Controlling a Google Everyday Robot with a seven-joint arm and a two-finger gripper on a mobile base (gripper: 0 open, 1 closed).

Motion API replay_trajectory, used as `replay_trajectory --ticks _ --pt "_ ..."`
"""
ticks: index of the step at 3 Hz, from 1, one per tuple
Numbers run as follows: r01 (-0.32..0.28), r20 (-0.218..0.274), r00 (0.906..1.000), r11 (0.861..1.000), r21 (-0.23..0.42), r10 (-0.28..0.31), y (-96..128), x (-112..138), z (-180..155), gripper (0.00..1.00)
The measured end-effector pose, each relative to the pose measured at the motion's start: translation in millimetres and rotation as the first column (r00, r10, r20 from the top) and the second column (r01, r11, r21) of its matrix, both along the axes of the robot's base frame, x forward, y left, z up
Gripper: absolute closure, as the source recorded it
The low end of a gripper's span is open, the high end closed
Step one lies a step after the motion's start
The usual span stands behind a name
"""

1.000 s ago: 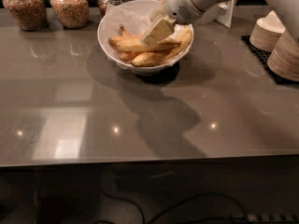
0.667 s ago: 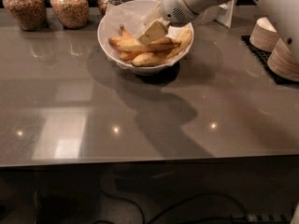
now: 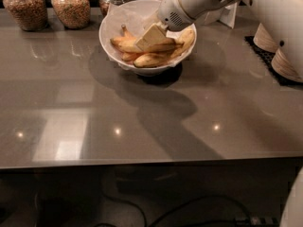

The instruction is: Pick banana from white bowl

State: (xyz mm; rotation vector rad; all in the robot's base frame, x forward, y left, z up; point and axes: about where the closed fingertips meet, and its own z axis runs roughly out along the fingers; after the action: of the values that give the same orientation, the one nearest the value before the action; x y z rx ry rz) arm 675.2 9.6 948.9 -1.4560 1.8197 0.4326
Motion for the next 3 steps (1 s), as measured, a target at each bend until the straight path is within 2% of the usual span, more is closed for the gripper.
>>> replay_trajectory --ticks 1,2,3 --pt "0.014 -0.028 0.9995 1.0 -0.008 -0.015 0.2 2.4 -7.5 0.4" --pt "0.03 -0.067 0.9972 0.998 -0.058 -0.034 -5.2 4.6 -18.5 0.43" --pt "0.028 -0.109 0.9931 0.99 -0.135 -0.043 -12.2 3.8 -29.3 0.44"
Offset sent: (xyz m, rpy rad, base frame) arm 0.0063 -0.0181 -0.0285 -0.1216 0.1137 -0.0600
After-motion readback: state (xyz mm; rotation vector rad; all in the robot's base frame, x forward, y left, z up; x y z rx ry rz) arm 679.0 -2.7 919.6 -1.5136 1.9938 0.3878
